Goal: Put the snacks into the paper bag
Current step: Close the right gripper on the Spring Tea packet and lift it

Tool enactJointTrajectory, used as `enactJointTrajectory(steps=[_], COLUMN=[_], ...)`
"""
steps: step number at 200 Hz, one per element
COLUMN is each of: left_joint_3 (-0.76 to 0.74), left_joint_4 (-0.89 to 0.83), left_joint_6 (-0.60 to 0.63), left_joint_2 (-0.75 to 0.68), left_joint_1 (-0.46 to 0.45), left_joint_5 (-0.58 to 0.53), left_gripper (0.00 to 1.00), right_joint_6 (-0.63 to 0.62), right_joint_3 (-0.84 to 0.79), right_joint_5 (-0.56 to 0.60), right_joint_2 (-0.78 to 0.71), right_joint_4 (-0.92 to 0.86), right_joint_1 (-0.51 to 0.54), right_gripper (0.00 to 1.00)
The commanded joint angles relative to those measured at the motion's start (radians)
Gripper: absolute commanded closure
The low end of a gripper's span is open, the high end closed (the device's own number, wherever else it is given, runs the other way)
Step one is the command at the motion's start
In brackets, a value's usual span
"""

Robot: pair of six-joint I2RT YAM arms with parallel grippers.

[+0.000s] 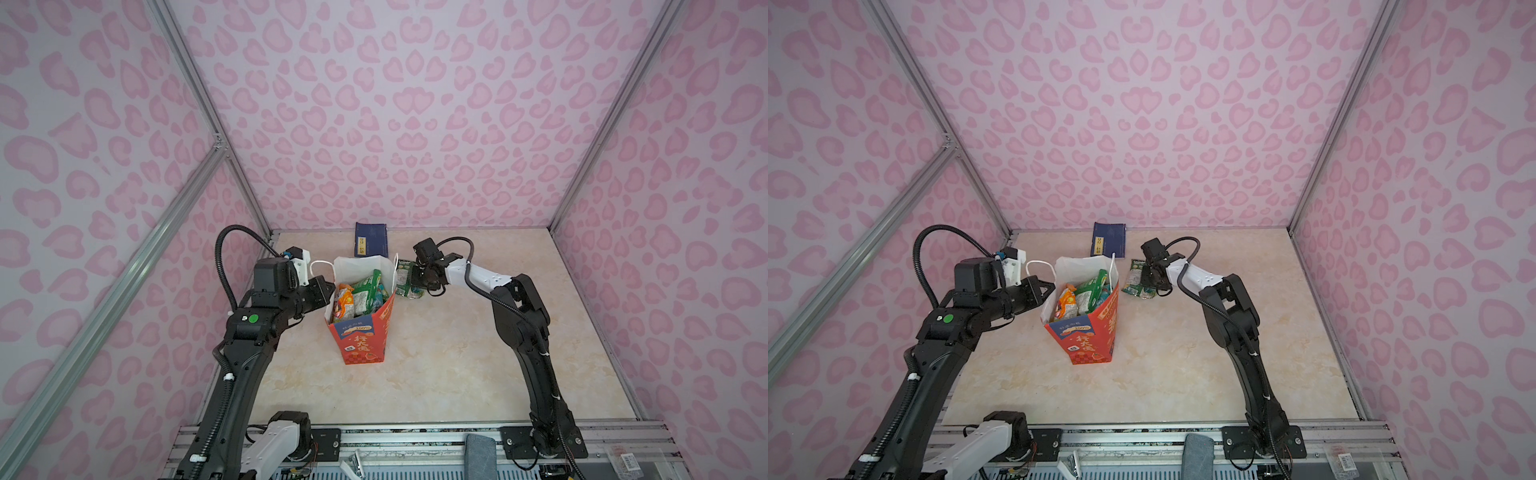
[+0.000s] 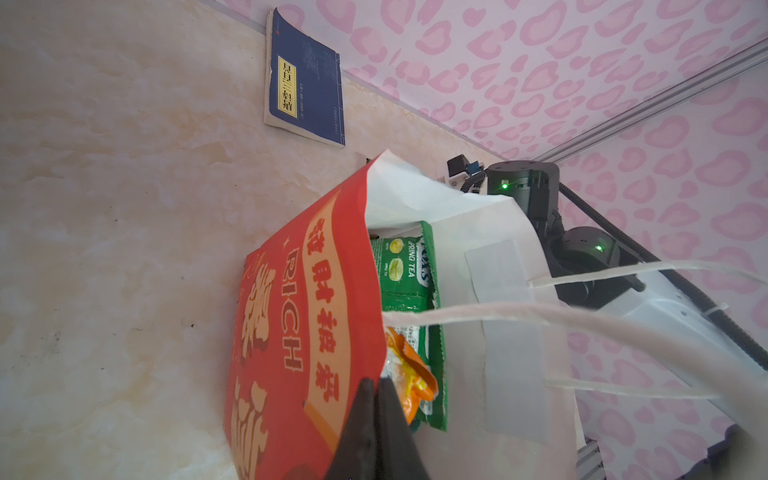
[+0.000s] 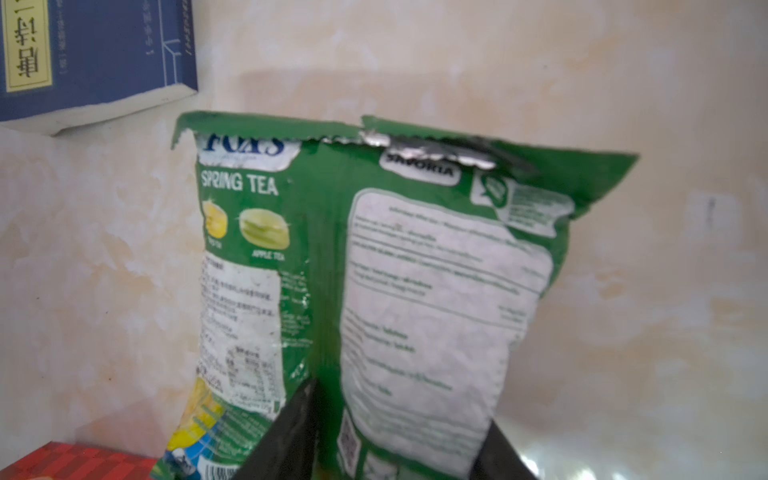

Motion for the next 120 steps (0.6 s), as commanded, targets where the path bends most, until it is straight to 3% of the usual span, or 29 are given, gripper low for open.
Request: enactJointTrajectory(steps=[1,44,120], left_joint_3=[0.0,-0.001,-0.001], left_joint_4=[0.046,0.044,0.044], left_joint_6=[0.008,0.009,0.009], left_joint_2=[-0.006,-0.002,-0.001], left_joint_1=[-0.001,-0.001,0.0], left_joint_5=[0.005,0.004,0.003], left_gripper=[0.92,0.91,0.91], right_joint_6=[0.008,0.009,-0.008], right_joint_3=[-0.049,-0.142,-0.398], right_joint_5=[-0.011,-0.012,-0.002], right_joint_2=[-0.025,-0.101,-0.379], right_joint_4=[0.0,0.039,0.103], right_joint_1=[-0.003,-0.009,-0.02], right_gripper=[0.64,0.82,0.97])
